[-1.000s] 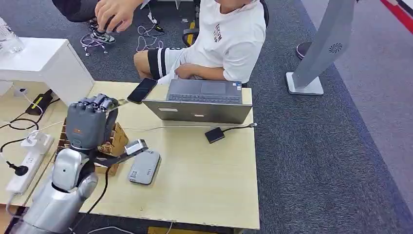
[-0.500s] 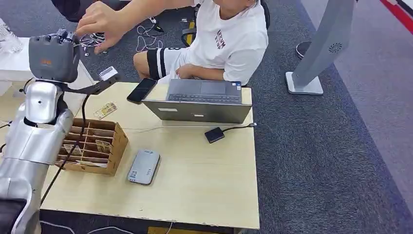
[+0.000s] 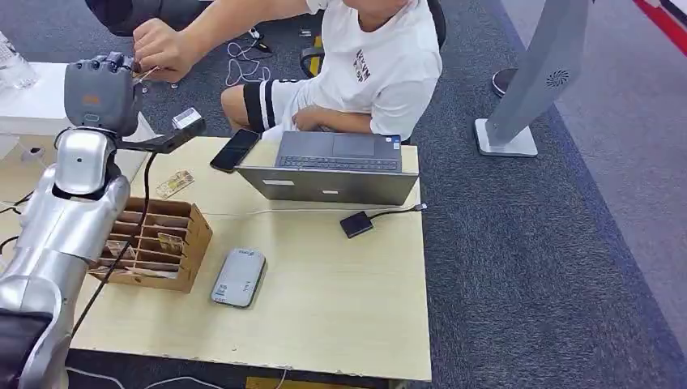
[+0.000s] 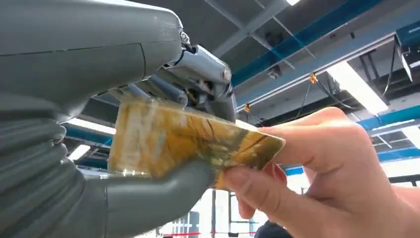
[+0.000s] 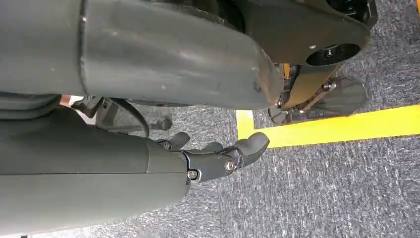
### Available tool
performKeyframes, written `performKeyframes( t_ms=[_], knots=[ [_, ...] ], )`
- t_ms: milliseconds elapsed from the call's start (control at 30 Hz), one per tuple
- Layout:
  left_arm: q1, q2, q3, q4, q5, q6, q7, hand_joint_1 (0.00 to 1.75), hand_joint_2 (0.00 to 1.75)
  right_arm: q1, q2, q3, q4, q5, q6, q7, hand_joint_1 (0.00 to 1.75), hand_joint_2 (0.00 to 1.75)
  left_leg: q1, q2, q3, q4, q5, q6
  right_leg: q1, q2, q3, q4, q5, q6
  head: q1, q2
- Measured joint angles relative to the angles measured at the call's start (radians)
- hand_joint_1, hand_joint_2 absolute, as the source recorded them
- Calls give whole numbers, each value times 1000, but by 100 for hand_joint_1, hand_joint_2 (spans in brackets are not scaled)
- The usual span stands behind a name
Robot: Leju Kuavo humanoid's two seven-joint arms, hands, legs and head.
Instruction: Pass the card to the sensor for recognition and then transmit it.
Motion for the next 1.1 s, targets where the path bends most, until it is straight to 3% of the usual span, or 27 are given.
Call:
performKeyframes(
  t_ms=[167, 267, 333, 433, 533, 700, 767, 900, 967, 1100],
  knots=[
    [23, 0, -1, 7, 35, 55, -13, 0, 175, 0, 0, 0, 0, -10, 3, 1, 0, 0, 0, 0, -1, 0, 0, 0, 0, 0, 0, 0, 0, 0, 0, 0],
    [124, 3, -1, -72, 76, 105, -40, 0, 175, 1, 0, -1, 0, -15, -1, 10, 0, 0, 0, 0, -1, 0, 0, 0, 0, 0, 0, 0, 0, 0, -1, 0],
    [207, 7, -1, -155, 92, 125, -56, 0, 175, 2, 0, -2, 0, -18, -6, 11, 0, 0, 0, 0, -1, 0, -1, 1, 0, 0, 0, 0, 0, 0, -1, 0],
    [394, 34, 3, -356, 93, 168, -81, 0, 175, 7, 0, -8, 2, -30, -20, 11, 0, 0, -1, 5, 0, 0, -4, 1, -1, 5, 0, 0, -2, 1, -2, 0],
    [630, 63, 23, -590, 64, 209, -105, 0, 175, 14, 0, -19, 4, -37, -31, 8, 0, 0, 0, 9, 0, 0, -7, 2, -1, 9, -2, -1, -3, 1, -2, 0],
    [863, 92, 63, -810, 29, 234, -121, 0, 175, 18, 0, -32, 6, -39, -39, 4, 0, 0, 0, 5, -2, -1, -7, 2, -1, 5, -1, -1, -5, 1, 0, 0],
    [975, 110, 82, -898, 22, 209, -111, 0, 175, 20, 1, -39, 6, -48, -42, 0, 0, 0, 0, 6, -1, -1, -8, 1, -1, 6, -1, -1, -5, 1, 0, 0],
    [1095, 172, 108, -985, 76, 49, -68, 0, 175, 22, 1, -58, 7, -54, -48, -3, 0, 0, 0, 2, -1, 0, -7, 1, 0, 1, -1, -1, -6, 1, 0, 0],
    [1106, 192, 114, -995, 103, -35, -62, 0, 175, 21, 1, -62, 7, -54, -48, -5, 0, 0, 0, 0, -2, -1, -7, 1, 0, -1, 0, 0, -6, 1, 0, 0],
    [1112, 218, 130, -996, 120, -69, -61, 0, 175, 22, 1, -75, 7, -54, -44, -9, 0, 0, 0, 0, -1, -1, -5, 1, 0, -1, 0, 0, -5, 0, 0, 0]
  ],
)
